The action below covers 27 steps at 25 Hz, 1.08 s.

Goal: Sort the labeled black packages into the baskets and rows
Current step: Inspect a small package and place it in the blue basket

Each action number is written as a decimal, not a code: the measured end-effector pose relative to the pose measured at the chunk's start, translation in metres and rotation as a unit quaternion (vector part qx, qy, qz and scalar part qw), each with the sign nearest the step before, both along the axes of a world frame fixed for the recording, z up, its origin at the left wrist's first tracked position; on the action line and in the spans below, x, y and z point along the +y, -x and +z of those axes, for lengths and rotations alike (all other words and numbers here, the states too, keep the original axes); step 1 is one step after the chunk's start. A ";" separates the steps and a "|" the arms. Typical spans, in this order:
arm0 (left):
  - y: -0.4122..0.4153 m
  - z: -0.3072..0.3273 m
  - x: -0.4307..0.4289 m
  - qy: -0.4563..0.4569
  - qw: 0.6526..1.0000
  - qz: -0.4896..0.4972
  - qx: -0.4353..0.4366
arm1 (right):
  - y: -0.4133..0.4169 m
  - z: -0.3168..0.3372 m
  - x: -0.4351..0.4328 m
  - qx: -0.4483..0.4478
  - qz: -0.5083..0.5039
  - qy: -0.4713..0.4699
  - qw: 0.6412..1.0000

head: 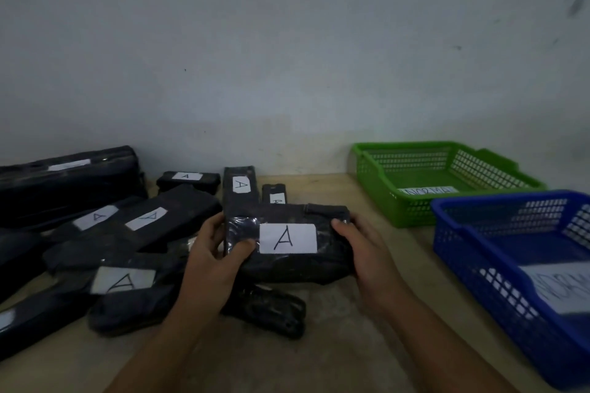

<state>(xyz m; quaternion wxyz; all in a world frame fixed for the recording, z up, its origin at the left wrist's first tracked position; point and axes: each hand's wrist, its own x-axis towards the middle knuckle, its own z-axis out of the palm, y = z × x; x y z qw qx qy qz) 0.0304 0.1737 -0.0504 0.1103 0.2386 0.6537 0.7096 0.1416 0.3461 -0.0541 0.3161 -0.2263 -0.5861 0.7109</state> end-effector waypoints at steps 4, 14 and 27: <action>0.001 -0.006 -0.008 -0.053 0.998 -0.033 -0.022 | 0.002 0.000 -0.004 0.020 0.006 -0.054 0.998; 0.005 -0.006 -0.012 -0.051 0.997 -0.053 0.027 | -0.009 -0.003 -0.012 0.018 0.049 0.011 0.999; 0.005 -0.017 -0.006 -0.113 0.977 -0.166 -0.073 | -0.020 0.012 -0.003 0.029 -0.029 -0.001 0.999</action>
